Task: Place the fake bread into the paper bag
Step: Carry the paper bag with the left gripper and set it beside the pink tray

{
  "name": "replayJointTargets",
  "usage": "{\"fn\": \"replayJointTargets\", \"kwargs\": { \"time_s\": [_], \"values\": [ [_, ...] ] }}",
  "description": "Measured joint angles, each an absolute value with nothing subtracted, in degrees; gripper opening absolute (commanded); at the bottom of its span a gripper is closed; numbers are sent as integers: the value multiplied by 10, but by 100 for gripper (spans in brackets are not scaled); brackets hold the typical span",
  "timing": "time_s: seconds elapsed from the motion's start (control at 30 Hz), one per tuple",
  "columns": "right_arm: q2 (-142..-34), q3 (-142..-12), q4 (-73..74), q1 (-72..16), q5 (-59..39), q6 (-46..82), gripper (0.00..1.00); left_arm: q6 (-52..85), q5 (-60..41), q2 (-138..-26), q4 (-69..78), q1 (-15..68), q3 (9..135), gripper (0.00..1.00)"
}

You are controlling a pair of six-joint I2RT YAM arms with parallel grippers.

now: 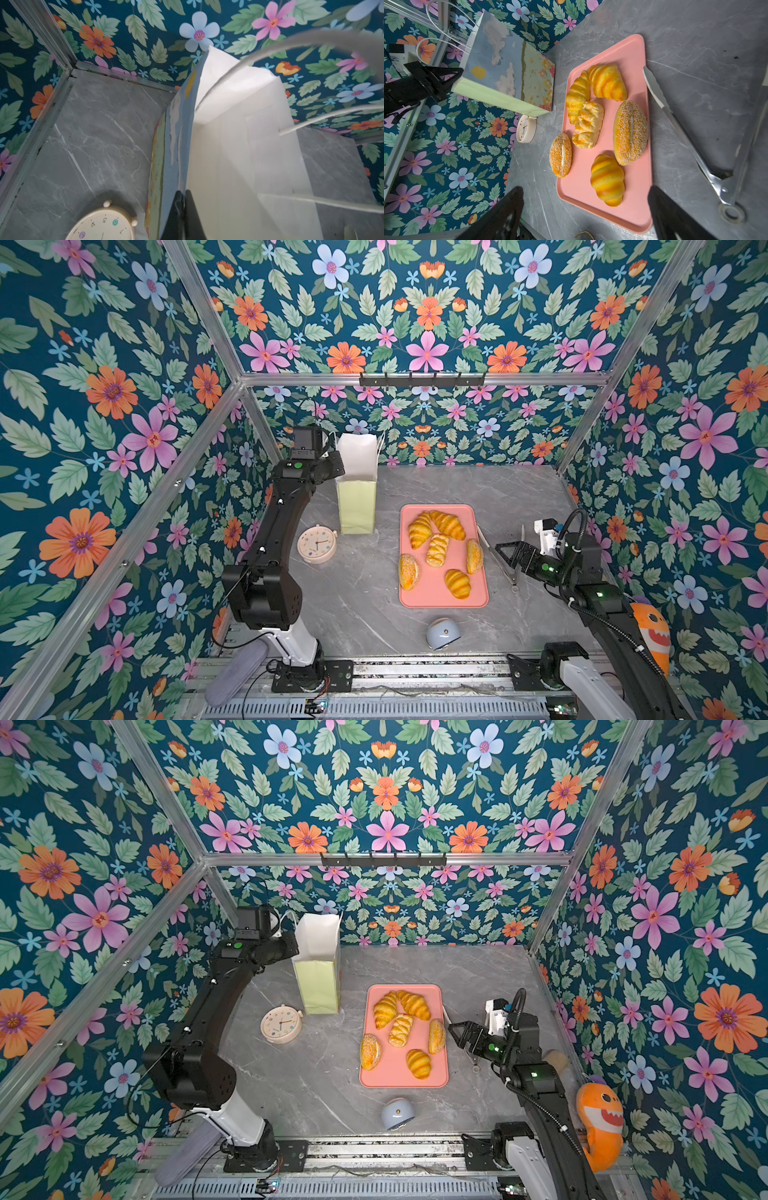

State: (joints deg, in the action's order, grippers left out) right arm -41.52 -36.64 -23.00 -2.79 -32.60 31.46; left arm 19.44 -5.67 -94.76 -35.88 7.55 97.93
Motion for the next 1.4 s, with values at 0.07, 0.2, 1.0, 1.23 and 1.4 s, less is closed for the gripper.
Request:
{"fn": "replayJointTargets", "kwargs": {
  "time_s": [0.07, 0.2, 1.0, 1.23, 1.4],
  "values": [
    [-417, -366, -230, -28, -324, 315, 94, 207, -55, -925, -352, 87, 950, 0],
    [-424, -370, -233, -32, -318, 315, 95, 242, -47, -876, -329, 110, 880, 0],
    [-451, -395, -255, -60, -301, 296, 87, 282, -18, -732, -312, 166, 724, 0],
    [-464, -407, -304, -60, -263, 281, 87, 243, -38, -735, -331, 166, 736, 0],
    [-483, -409, -334, -60, -249, 274, 87, 221, -42, -745, -336, 166, 744, 0]
  ]
}}
